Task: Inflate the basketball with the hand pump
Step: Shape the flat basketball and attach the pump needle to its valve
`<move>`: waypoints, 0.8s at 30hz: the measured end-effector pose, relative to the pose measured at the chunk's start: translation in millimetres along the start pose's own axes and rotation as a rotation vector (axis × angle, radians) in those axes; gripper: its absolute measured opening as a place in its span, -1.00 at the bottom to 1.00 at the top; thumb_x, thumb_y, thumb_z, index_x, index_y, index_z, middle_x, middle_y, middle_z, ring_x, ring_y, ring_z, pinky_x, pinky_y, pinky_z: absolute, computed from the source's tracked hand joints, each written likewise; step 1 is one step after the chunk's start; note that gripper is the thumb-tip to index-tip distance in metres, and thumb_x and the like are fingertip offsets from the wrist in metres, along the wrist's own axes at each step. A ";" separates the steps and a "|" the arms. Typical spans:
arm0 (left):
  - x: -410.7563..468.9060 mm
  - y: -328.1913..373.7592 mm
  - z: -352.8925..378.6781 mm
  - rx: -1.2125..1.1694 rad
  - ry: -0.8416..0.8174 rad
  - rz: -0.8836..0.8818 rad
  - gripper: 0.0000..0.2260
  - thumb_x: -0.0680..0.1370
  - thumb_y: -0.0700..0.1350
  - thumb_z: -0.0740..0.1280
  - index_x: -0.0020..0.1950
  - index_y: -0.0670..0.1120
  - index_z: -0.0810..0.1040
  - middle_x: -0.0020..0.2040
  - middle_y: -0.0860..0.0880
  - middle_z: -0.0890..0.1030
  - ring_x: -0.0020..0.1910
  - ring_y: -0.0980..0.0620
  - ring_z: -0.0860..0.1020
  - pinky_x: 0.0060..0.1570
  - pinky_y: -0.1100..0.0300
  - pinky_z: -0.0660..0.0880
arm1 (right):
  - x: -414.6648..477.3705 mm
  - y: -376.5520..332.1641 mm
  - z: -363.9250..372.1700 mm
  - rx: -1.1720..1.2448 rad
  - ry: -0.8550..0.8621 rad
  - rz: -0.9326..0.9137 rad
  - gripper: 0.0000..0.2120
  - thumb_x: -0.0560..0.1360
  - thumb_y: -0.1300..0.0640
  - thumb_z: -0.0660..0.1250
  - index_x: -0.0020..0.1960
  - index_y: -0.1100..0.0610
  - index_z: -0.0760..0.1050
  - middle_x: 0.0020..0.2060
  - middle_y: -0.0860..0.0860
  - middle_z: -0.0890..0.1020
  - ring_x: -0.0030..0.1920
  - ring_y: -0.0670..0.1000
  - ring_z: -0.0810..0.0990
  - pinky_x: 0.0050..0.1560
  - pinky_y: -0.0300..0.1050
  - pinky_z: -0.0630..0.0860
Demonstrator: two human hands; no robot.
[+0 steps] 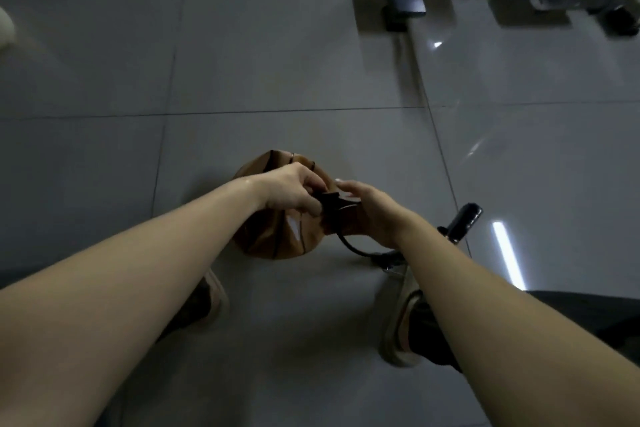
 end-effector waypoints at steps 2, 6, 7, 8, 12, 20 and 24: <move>9.2 -1.1 -8.0 0.007 -0.014 -0.019 -0.81 0.46 -0.10 0.53 0.06 0.05 0.69 -0.09 0.00 0.72 -0.09 0.05 0.68 -0.17 0.27 0.54 | 13.0 16.1 2.2 0.136 -0.090 0.028 -0.41 0.55 -0.22 0.20 0.27 0.25 0.56 0.02 0.16 0.70 -0.02 0.19 0.67 0.13 0.06 0.43; 26.3 -12.1 -19.6 0.037 0.083 -0.061 -0.83 0.48 0.01 0.51 0.04 0.06 0.66 -0.02 0.00 0.69 -0.05 0.03 0.67 -0.05 0.11 0.60 | 40.3 40.7 23.2 0.298 0.068 0.091 -0.55 0.57 -0.19 0.10 0.03 0.14 0.58 -0.23 0.06 0.55 -0.38 0.00 0.41 -0.24 -0.06 0.36; 28.5 -17.7 -21.2 0.077 0.227 -0.077 -0.83 0.48 0.09 0.48 0.00 0.07 0.64 -0.03 0.01 0.66 -0.07 0.03 0.64 -0.08 0.09 0.58 | 46.2 46.4 28.3 0.305 0.151 0.106 -0.57 0.58 -0.18 0.08 0.01 0.11 0.56 -0.25 0.05 0.52 -0.41 -0.01 0.36 -0.31 -0.10 0.32; 30.2 -25.5 -20.5 0.136 0.395 -0.121 -0.79 0.48 0.17 0.44 -0.03 0.07 0.61 -0.06 0.02 0.64 -0.10 0.04 0.61 -0.12 0.08 0.55 | 52.1 52.0 32.7 0.314 0.226 0.125 -0.57 0.59 -0.18 0.06 0.00 0.11 0.54 -0.27 0.05 0.50 -0.44 -0.02 0.32 -0.36 -0.12 0.28; 27.8 -56.8 10.1 0.344 0.592 -0.442 -0.39 0.39 0.42 0.35 0.14 -0.06 0.49 0.00 -0.06 0.61 -0.02 -0.12 0.61 -0.03 0.03 0.55 | 68.5 72.0 44.6 0.321 0.324 0.211 -0.54 0.59 -0.19 0.04 -0.04 0.16 0.50 -0.38 0.01 0.43 -0.47 -0.04 0.27 -0.40 -0.15 0.18; 36.4 -92.1 30.1 0.289 0.603 -0.302 -0.70 0.49 0.21 0.34 -0.02 -0.01 0.51 -0.17 0.03 0.57 -0.16 -0.03 0.58 -0.22 0.12 0.44 | 95.2 90.5 55.3 0.230 0.358 0.134 -0.52 0.66 -0.16 0.02 0.23 0.18 0.50 -0.26 0.01 0.48 -0.33 -0.04 0.38 -0.33 -0.15 0.26; 37.3 -101.6 24.8 0.183 0.566 -0.253 -0.78 0.52 0.19 0.33 -0.03 0.06 0.55 -0.18 0.08 0.60 -0.16 0.02 0.58 -0.15 0.12 0.48 | 97.8 94.3 57.8 0.221 0.356 0.024 -0.58 0.69 -0.12 0.01 0.21 0.13 0.50 -0.08 -0.03 0.59 -0.16 -0.12 0.49 -0.21 -0.24 0.36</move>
Point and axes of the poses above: each hand's wrist, its own x-axis towards the middle knuckle, its own z-axis out of the palm, y = z × x, the point moved 1 cm from there along x, towards the middle knuckle
